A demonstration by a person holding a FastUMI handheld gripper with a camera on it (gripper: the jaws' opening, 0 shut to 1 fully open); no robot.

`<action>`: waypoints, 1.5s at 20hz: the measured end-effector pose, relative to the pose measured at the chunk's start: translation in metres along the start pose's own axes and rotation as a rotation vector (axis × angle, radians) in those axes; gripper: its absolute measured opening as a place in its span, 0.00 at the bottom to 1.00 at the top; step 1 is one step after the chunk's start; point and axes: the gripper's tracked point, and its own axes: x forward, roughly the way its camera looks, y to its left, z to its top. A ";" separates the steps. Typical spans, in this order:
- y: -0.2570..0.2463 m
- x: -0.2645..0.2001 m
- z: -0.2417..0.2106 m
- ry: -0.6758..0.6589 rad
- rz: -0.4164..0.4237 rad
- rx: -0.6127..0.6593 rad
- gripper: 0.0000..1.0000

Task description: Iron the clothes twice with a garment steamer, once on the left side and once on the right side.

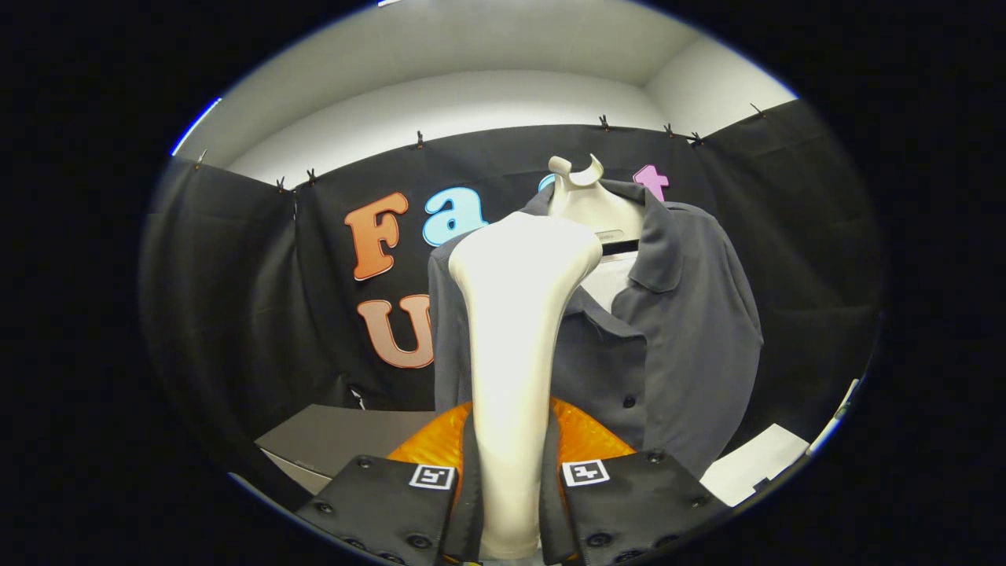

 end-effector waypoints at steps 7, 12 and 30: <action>-0.020 0.031 -0.003 0.010 0.015 -0.006 0.36; -0.024 0.053 -0.007 -0.002 0.031 -0.018 0.36; -0.052 0.052 -0.083 0.088 0.008 0.008 0.36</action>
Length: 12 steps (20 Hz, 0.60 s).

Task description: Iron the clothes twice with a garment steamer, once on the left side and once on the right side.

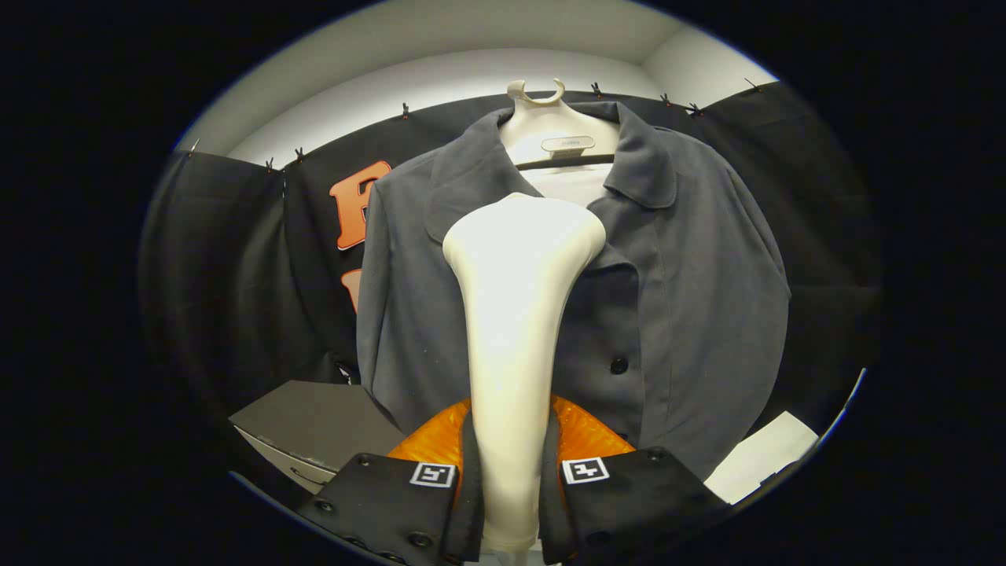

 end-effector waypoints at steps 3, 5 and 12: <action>-0.005 0.005 -0.021 0.036 -0.014 -0.001 0.36; -0.010 0.007 -0.036 0.061 -0.026 0.002 0.36; -0.035 0.005 -0.094 0.152 -0.074 0.023 0.36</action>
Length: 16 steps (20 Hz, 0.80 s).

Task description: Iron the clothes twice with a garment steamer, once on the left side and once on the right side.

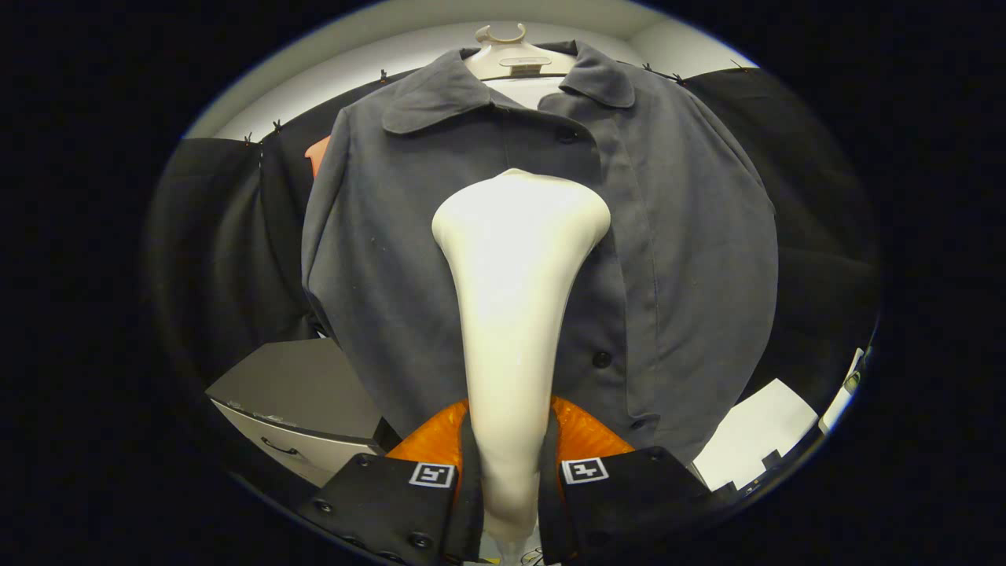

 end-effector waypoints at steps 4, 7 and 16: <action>-0.008 0.007 -0.030 0.047 -0.023 0.009 0.36; -0.011 0.009 -0.047 0.078 -0.033 0.005 0.36; -0.017 0.017 -0.114 0.193 -0.044 0.004 0.36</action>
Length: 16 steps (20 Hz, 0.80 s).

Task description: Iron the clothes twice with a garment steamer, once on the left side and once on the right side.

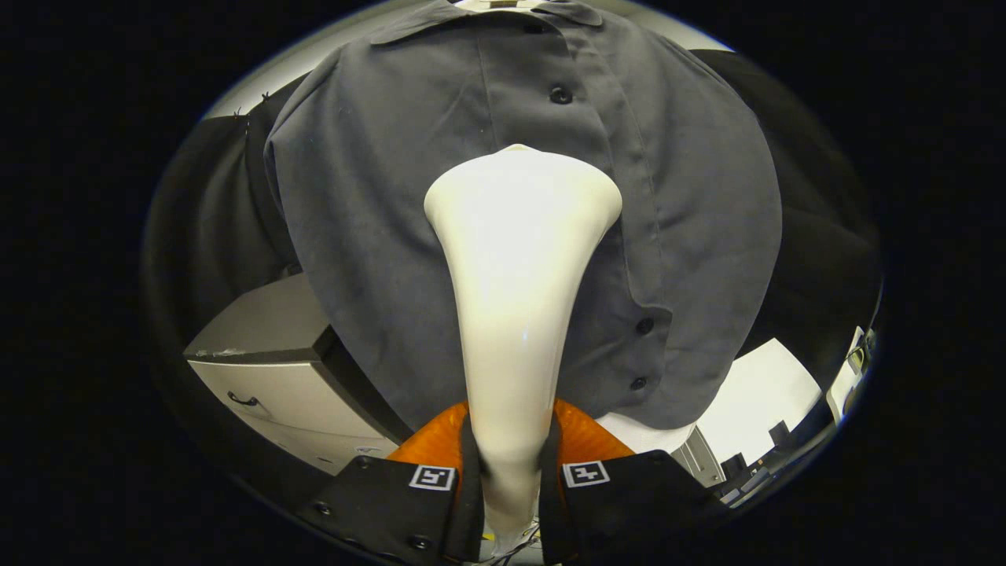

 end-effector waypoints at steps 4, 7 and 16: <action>-0.005 0.007 -0.026 0.046 -0.012 0.004 0.36; -0.005 0.013 -0.045 0.079 -0.019 0.006 0.36; -0.012 0.025 -0.101 0.185 -0.033 0.029 0.36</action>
